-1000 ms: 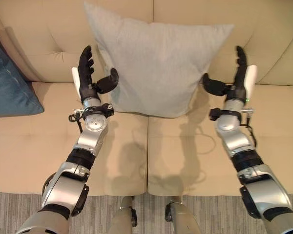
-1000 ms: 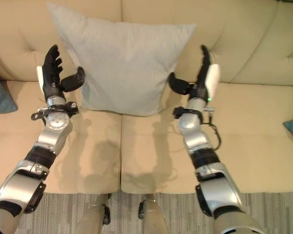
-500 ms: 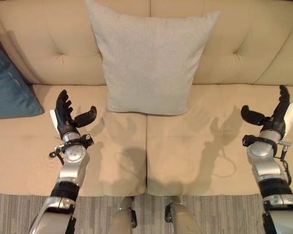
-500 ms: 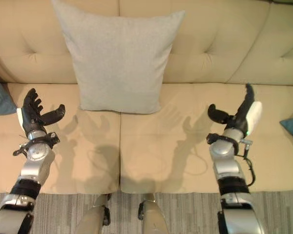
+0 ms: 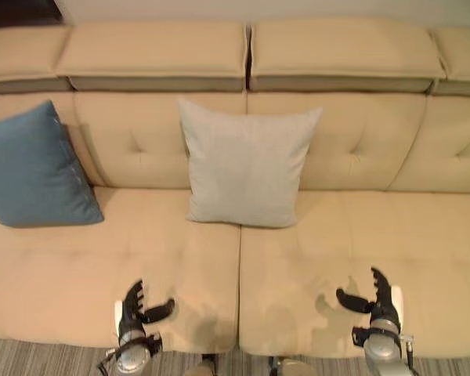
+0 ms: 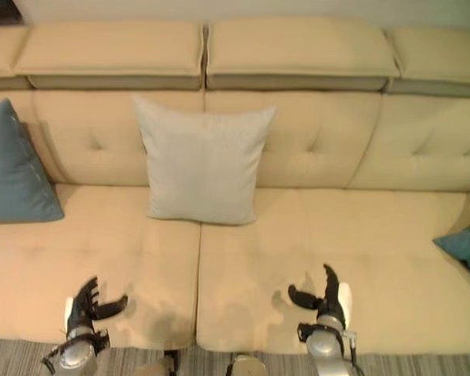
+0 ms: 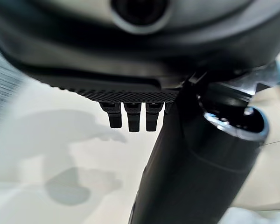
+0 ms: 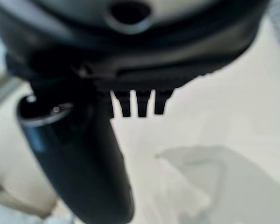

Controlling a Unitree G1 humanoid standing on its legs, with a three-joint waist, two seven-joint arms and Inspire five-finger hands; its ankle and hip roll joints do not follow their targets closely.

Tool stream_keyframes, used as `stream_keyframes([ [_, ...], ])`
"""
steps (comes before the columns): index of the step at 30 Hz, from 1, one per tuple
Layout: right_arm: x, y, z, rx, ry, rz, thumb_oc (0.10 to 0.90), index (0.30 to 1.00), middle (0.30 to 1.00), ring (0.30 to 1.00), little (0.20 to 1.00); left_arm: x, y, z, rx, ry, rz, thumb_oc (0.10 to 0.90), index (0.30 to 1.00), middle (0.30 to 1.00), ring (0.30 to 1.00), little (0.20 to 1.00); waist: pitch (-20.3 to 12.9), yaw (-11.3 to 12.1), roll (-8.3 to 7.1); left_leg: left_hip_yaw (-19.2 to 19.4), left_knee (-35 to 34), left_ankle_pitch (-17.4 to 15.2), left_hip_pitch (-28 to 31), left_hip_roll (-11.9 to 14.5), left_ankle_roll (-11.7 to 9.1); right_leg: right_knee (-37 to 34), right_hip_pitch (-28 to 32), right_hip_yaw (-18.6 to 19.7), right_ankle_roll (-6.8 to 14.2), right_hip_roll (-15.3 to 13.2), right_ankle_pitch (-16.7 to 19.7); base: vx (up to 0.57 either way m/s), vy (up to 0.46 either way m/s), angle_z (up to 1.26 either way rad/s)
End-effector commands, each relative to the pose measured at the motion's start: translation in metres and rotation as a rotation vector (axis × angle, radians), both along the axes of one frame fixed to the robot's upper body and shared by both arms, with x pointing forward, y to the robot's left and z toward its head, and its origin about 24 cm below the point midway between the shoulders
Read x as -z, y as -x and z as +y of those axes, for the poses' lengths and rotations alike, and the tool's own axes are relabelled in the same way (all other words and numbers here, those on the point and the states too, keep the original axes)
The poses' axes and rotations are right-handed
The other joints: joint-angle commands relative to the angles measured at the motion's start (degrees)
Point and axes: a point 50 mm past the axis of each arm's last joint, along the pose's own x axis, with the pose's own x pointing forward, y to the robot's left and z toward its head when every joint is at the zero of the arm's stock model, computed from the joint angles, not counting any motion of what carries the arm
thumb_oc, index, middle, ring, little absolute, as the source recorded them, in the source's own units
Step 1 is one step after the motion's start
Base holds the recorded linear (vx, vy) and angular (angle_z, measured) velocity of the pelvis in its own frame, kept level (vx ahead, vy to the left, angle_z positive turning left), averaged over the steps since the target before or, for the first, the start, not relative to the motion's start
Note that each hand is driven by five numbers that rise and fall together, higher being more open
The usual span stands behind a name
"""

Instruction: Pick up all the scattered cushions and arrange them neatly on the sofa.

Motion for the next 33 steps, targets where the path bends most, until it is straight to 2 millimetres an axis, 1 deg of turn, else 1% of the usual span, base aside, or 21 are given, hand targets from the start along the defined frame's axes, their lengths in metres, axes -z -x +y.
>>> stream_keyframes([
  [1,-0.013,-0.016,0.002,-0.033,-0.04,-0.13,0.8,0.9,0.9,0.9,0.9,-0.015,-0.03,0.011,0.081,-0.071,-0.075,0.8,0.9,0.9,0.9,0.9,-2.3,0.0,-2.23,1.6,0.1,-2.3,-0.8,-0.9,-1.2,0.7,4.3,-0.4,1.7,1.1,-8.2,-0.05,-0.139,0.08],
  [3,-0.001,-0.004,0.012,-0.048,-0.107,-0.086,0.8,0.9,0.9,0.9,0.9,-0.004,-0.022,0.009,0.086,-0.063,-0.002,0.8,0.9,0.9,0.9,0.9,-2.1,-0.6,-2.27,0.9,0.1,-1.4,-0.3,0.1,-1.8,1.1,5.4,0.2,0.5,2.4,-9.2,-0.09,-0.149,0.16],
  [5,0.005,0.002,0.014,-0.052,-0.126,-0.061,0.8,0.9,0.9,0.9,0.9,0.001,-0.018,0.008,0.103,-0.065,0.03,0.8,0.9,0.9,0.9,0.9,-2.0,-0.9,-2.41,0.7,0.1,-0.8,0.0,0.6,-1.9,0.9,6.0,0.4,0.1,3.2,-9.8,-0.1,-0.115,0.17],
  [7,0.011,0.007,0.013,-0.038,-0.142,-0.029,0.8,0.9,0.9,0.9,0.9,0.002,-0.021,0.005,0.12,-0.07,0.042,0.8,0.9,0.9,0.9,0.9,-0.5,-1.0,-3.35,0.2,6.5,-0.8,-3.9,0.9,-2.4,0.8,6.2,0.4,-0.6,3.1,-9.8,-0.29,-0.101,0.16],
  [8,0.012,0.004,0.013,-0.047,-0.145,-0.015,0.8,0.9,0.9,0.9,0.9,0.002,-0.026,0.003,0.133,-0.066,0.044,0.8,0.9,0.9,0.9,0.9,0.7,-1.2,-4.65,0.9,12.7,-4.7,-5.9,0.1,-1.7,1.3,4.8,0.3,-0.8,1.8,-8.8,-0.39,-0.059,0.35],
  [9,0.016,0.006,0.012,-0.044,-0.146,0.01,0.8,0.9,0.9,0.9,0.9,0.005,-0.023,0.002,0.136,-0.061,0.06,0.8,0.9,0.9,0.9,0.9,0.6,-1.3,-5.3,0.7,17.2,-8.0,-6.2,-0.8,-1.0,1.5,4.2,0.3,-0.8,1.1,-8.2,-0.31,-0.037,0.43],
  [10,0.017,0.007,0.011,-0.044,-0.146,0.024,0.8,0.9,0.9,0.9,0.9,0.007,-0.02,0.001,0.132,-0.054,0.078,0.8,0.9,0.9,0.9,0.9,0.3,-1.5,-5.54,0.5,18.8,-9.6,-5.7,-1.3,-0.5,1.5,4.1,0.2,-0.7,0.6,-7.8,-0.13,0.032,0.2],
  [11,0.022,0.012,0.008,-0.048,-0.146,0.068,0.8,0.9,0.9,0.9,0.9,0.017,-0.006,-0.002,0.132,-0.032,0.141,0.8,0.9,0.9,0.9,0.9,-0.2,-1.6,-5.44,-0.4,25.0,-13.5,-2.5,-2.4,0.2,1.7,4.2,0.7,-0.6,0.6,-6.8,-0.07,0.04,-0.24],
  [12,0.022,0.012,0.008,-0.048,-0.147,0.067,0.8,0.9,0.9,0.9,0.9,0.017,-0.007,-0.002,0.132,-0.032,0.14,0.8,0.9,0.9,0.9,0.9,-0.3,-1.8,-5.55,-0.5,24.8,-13.3,-2.6,-2.6,0.3,1.7,4.1,0.6,-0.6,0.5,-6.8,-0.06,0.072,-0.36],
  [14,0.025,0.015,0.006,-0.052,-0.144,0.096,0.8,0.9,0.9,0.9,0.9,0.022,0.001,-0.005,0.14,-0.017,0.174,0.8,0.9,0.9,0.9,0.9,-1.1,-2.1,-5.09,-1.3,25.2,-14.8,0.3,-3.3,0.4,1.7,3.8,0.9,-0.4,0.6,-6.4,-0.02,0.095,-0.09],
  [15,0.028,0.017,0.005,-0.054,-0.149,0.122,0.8,0.9,0.9,0.9,0.9,0.025,0.006,-0.008,0.138,-0.006,0.197,0.8,0.9,0.9,0.9,0.9,-1.5,-2.6,-4.44,-2.1,24.0,-16.0,3.7,-3.9,0.2,2.1,3.3,1.0,-0.1,0.9,-5.7,-0.06,0.164,0.16],
  [17,0.031,0.018,0.005,-0.04,-0.154,0.144,0.8,0.9,0.9,0.9,0.9,0.027,0.006,-0.011,0.15,0.001,0.212,0.8,0.9,0.9,0.9,0.9,-1.4,-3.3,-3.81,-2.5,17.9,-17.6,7.2,-4.7,0.7,3.7,0.8,0.9,0.8,0.7,-4.0,-0.14,0.183,0.07],
  [20,0.032,0.014,0.007,-0.04,-0.157,0.149,0.8,0.9,0.9,0.9,0.9,0.027,0.005,-0.011,0.149,-0.001,0.213,0.8,0.9,0.9,0.9,0.9,-1.1,-3.5,-4.12,-3.3,13.9,-19.0,8.5,-6.2,1.8,4.3,-1.5,1.2,1.8,0.1,-2.1,-0.16,0.132,0.09],
  [22,0.033,0.011,0.01,-0.042,-0.161,0.156,0.8,0.9,0.9,0.9,0.9,0.025,0.0,-0.011,0.149,-0.004,0.198,0.8,0.9,0.9,0.9,0.9,-0.4,-3.4,-4.63,-4.6,12.8,-18.8,7.7,-7.7,2.6,4.2,-3.8,1.5,3.0,-0.9,0.0,-0.21,0.122,-0.06],
  [23,0.033,0.011,0.01,-0.042,-0.161,0.156,0.8,0.9,0.9,0.9,0.9,0.025,0.0,-0.011,0.149,-0.005,0.198,0.8,0.9,0.9,0.9,0.9,-0.5,-3.4,-4.65,-4.7,12.8,-18.7,7.6,-7.7,2.6,4.2,-3.9,1.5,3.1,-0.9,0.0,-0.18,0.081,-0.05],
  [26,0.035,0.007,0.013,-0.055,-0.152,0.181,0.8,0.9,0.9,0.9,0.9,0.024,-0.001,-0.006,0.155,-0.034,0.209,0.8,0.9,0.9,0.9,0.9,0.8,-2.9,-5.27,-4.9,11.9,-17.5,5.9,-8.9,3.3,4.3,-6.7,2.3,5.1,-2.4,1.8,-0.3,0.123,-0.08],
  [27,0.035,0.007,0.013,-0.055,-0.152,0.181,0.8,0.9,0.9,0.9,0.9,0.024,-0.001,-0.006,0.155,-0.034,0.209,0.8,0.9,0.9,0.9,0.9,0.8,-2.9,-5.28,-4.9,11.9,-17.5,5.9,-8.9,3.3,4.3,-6.8,2.3,5.1,-2.4,1.8,-0.3,0.056,-0.24],
  [28,0.036,0.005,0.015,-0.053,-0.166,0.191,0.8,0.9,0.9,0.9,0.9,0.022,-0.004,-0.002,0.149,-0.042,0.206,0.8,0.9,0.9,0.9,0.9,1.8,-2.8,-5.2,-4.6,12.2,-16.4,4.2,-8.6,3.9,8.6,-8.2,4.7,5.3,-2.3,-0.2,-0.33,0.069,-0.21],
  [29,0.037,0.006,0.015,-0.048,-0.167,0.202,0.8,0.9,0.9,0.9,0.9,0.022,-0.007,-0.001,0.147,-0.045,0.205,0.8,0.9,0.9,0.9,0.9,2.3,-2.2,-4.91,-4.4,12.4,-15.8,3.4,-8.4,4.3,11.0,-7.6,5.4,4.9,-1.9,-1.9,-0.41,0.092,-0.05],
  [32,0.041,0.011,0.016,-0.038,-0.186,0.225,0.8,0.9,0.9,0.9,0.9,0.024,-0.002,0.001,0.159,-0.05,0.237,0.8,0.9,0.9,0.9,0.9,1.8,-1.3,-4.21,-4.7,11.6,-13.6,2.1,-7.9,5.2,19.5,-6.3,6.3,3.2,-0.5,-6.4,-0.21,0.053,0.03],
  [33,0.041,0.011,0.016,-0.038,-0.186,0.225,0.8,0.9,0.9,0.9,0.9,0.024,-0.002,0.001,0.159,-0.05,0.237,0.8,0.9,0.9,0.9,0.9,1.8,-1.3,-4.21,-4.7,11.6,-13.6,2.1,-7.9,5.2,19.5,-6.3,6.3,3.2,-0.5,-6.4,-0.13,0.004,-0.14],
])
